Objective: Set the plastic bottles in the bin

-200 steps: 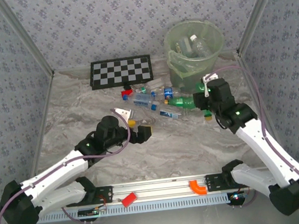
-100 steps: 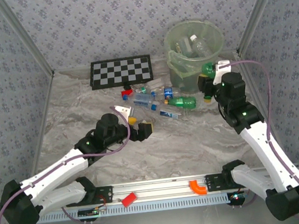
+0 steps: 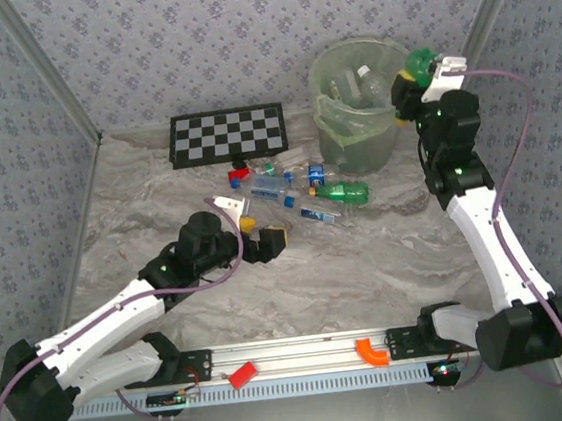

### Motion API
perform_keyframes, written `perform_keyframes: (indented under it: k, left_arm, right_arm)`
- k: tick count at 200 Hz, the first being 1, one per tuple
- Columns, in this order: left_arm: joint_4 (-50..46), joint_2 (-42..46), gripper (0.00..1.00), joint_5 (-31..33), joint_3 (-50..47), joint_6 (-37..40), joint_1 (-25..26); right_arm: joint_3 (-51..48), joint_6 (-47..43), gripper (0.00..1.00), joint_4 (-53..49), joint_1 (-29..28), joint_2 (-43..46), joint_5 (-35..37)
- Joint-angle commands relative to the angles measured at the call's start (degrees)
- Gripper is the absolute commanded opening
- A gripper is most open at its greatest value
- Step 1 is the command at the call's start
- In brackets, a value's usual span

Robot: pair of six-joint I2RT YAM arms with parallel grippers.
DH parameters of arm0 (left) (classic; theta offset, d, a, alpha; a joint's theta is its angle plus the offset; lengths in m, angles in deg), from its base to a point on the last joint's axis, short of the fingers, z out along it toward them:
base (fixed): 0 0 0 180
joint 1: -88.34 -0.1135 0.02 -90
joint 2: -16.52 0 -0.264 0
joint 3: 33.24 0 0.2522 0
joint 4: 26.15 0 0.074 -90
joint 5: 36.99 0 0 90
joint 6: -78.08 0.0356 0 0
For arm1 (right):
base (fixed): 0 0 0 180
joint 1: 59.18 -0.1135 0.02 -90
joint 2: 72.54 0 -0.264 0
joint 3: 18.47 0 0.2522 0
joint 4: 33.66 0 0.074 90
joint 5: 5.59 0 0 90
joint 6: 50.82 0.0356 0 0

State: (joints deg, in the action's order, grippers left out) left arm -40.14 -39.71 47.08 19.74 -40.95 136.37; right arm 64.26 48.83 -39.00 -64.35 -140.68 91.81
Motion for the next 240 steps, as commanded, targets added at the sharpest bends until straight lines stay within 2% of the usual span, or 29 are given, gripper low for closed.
perform_keyframes:
  k: [1,83,145,240]
  left_arm:
    - [-0.6,2.1,1.0,1.1,1.1,-0.2,0.3]
    - [-1.7,4.4,1.0,2.2,-0.2,-0.6,0.4]
    - [-2.4,5.8,1.0,2.7,-0.8,-0.7,0.4]
    - [-1.8,5.6,1.0,2.2,-0.9,-0.8,0.4]
  right_arm:
    - [3.5,1.1,0.48,8.3,1.6,-3.2,-1.4]
    - [7.5,-0.9,0.48,14.2,4.2,-14.6,-5.3]
    - [11.4,0.4,0.47,11.8,4.7,-19.9,-8.0]
    - [6.3,-2.2,0.49,9.3,3.3,-17.1,-9.3]
